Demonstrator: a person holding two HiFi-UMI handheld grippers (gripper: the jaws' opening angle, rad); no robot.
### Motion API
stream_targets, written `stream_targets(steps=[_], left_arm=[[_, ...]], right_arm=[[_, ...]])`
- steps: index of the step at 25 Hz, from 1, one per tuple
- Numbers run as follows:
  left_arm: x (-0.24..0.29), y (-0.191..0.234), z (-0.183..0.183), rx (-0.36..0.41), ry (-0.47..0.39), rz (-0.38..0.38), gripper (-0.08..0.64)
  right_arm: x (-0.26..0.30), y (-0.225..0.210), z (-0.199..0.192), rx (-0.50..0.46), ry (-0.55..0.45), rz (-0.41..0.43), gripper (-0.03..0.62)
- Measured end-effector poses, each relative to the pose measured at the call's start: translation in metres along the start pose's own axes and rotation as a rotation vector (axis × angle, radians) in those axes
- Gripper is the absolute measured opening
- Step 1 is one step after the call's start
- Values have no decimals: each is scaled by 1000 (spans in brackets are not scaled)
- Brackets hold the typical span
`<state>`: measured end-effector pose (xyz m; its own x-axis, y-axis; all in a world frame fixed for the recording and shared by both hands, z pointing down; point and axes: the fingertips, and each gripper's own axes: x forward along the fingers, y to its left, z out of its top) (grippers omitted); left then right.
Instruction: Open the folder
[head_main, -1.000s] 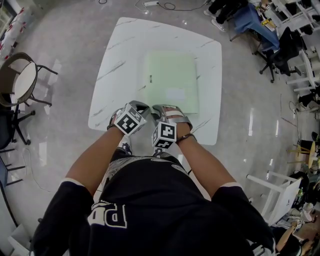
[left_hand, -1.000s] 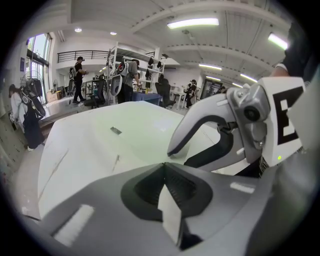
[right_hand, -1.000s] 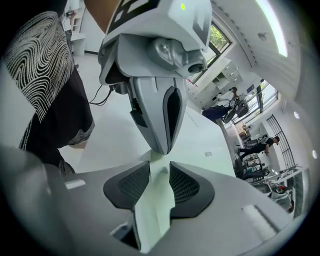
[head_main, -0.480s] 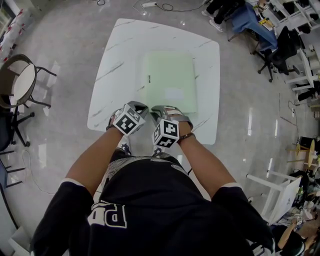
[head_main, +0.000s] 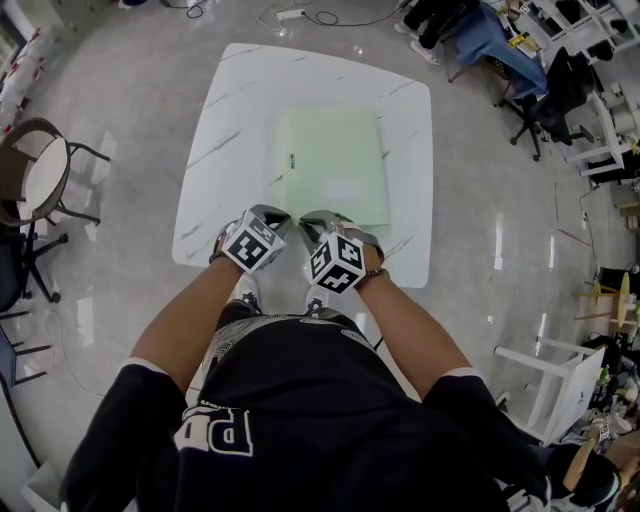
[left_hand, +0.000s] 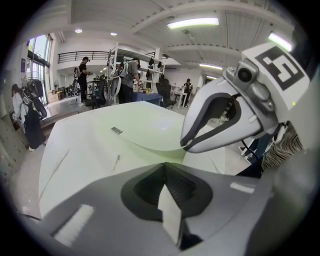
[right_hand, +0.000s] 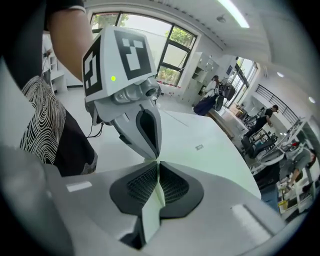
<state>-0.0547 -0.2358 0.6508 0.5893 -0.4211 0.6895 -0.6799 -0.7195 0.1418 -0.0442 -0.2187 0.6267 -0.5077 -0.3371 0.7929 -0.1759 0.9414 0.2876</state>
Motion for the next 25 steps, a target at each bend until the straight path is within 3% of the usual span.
stream_targets(steps=[11, 15, 25], left_arm=[[0, -2, -3, -32, 4, 5, 55], [0, 0, 1, -1, 2, 7, 55], [0, 0, -1, -14, 14, 12, 55]], right_arm=[[-20, -18, 4, 336, -128, 23, 8], [-28, -28, 11, 375, -162, 8, 5], [-63, -51, 24, 487, -297, -21, 3]])
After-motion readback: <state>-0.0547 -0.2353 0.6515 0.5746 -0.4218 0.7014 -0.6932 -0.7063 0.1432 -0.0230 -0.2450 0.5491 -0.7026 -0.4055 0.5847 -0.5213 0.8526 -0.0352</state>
